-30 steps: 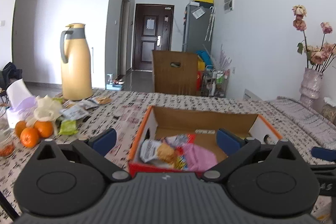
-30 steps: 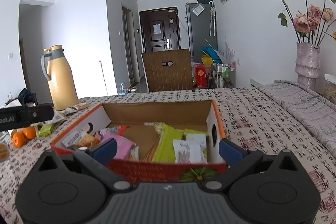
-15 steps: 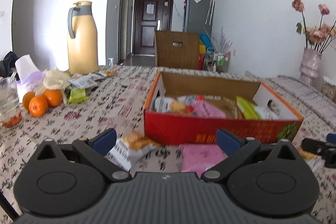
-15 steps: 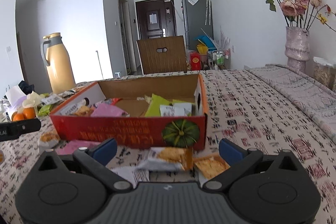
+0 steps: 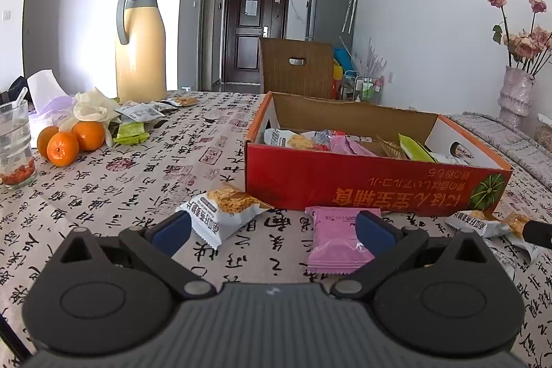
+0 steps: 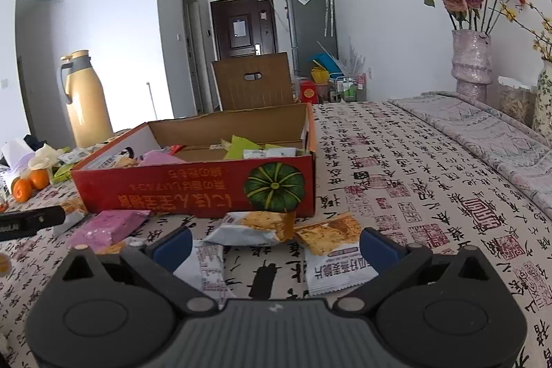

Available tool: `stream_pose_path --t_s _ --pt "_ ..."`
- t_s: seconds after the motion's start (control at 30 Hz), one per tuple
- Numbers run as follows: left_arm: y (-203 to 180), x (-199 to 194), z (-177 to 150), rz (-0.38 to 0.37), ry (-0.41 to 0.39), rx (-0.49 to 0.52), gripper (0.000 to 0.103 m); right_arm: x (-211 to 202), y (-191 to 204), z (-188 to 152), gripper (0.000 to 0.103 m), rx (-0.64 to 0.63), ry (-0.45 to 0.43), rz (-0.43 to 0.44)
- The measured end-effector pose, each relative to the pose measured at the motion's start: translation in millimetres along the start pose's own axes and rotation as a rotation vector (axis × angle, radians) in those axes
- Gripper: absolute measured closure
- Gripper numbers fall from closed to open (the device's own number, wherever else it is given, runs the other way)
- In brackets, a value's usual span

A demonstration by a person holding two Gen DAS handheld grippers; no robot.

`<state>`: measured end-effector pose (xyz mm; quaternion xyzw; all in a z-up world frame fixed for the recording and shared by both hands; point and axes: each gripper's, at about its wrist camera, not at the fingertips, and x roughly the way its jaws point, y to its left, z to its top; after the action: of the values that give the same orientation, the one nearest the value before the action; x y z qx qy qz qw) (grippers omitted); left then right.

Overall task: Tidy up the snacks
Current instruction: 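Move both open tools toward the loose packets beside the box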

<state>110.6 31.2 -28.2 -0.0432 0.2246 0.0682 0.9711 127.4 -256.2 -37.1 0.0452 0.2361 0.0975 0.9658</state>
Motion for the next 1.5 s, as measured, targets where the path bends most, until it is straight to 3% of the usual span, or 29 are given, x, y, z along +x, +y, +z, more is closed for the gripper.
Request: stream_pose_path --t_s 0.4,0.67,0.73,0.8,0.93,1.0,1.2,1.5 --pt "-4 3 -5 -0.040 0.007 0.010 0.000 8 -2 -2 0.000 -0.002 0.018 -0.017" --pt "-3 5 -4 -0.040 0.016 0.000 0.000 11 -12 2 0.001 0.020 0.036 -0.076" --pt "-3 5 -4 -0.041 0.016 -0.001 0.000 13 -18 4 0.004 0.032 0.043 -0.091" --pt "-3 5 -4 -0.040 0.018 -0.001 0.000 17 -21 5 0.015 0.021 0.060 -0.102" --pt "-3 6 -4 -0.040 0.020 -0.003 0.000 30 -22 6 0.022 -0.034 0.125 -0.123" --pt "-2 6 -4 -0.038 0.022 -0.007 0.000 40 -25 10 0.036 -0.042 0.164 -0.114" --pt "-1 7 -4 -0.035 0.027 -0.011 0.000 64 -30 15 0.043 -0.074 0.232 -0.113" --pt "-1 8 -4 -0.037 0.034 -0.012 0.000 61 -29 11 0.063 -0.056 0.179 -0.110"
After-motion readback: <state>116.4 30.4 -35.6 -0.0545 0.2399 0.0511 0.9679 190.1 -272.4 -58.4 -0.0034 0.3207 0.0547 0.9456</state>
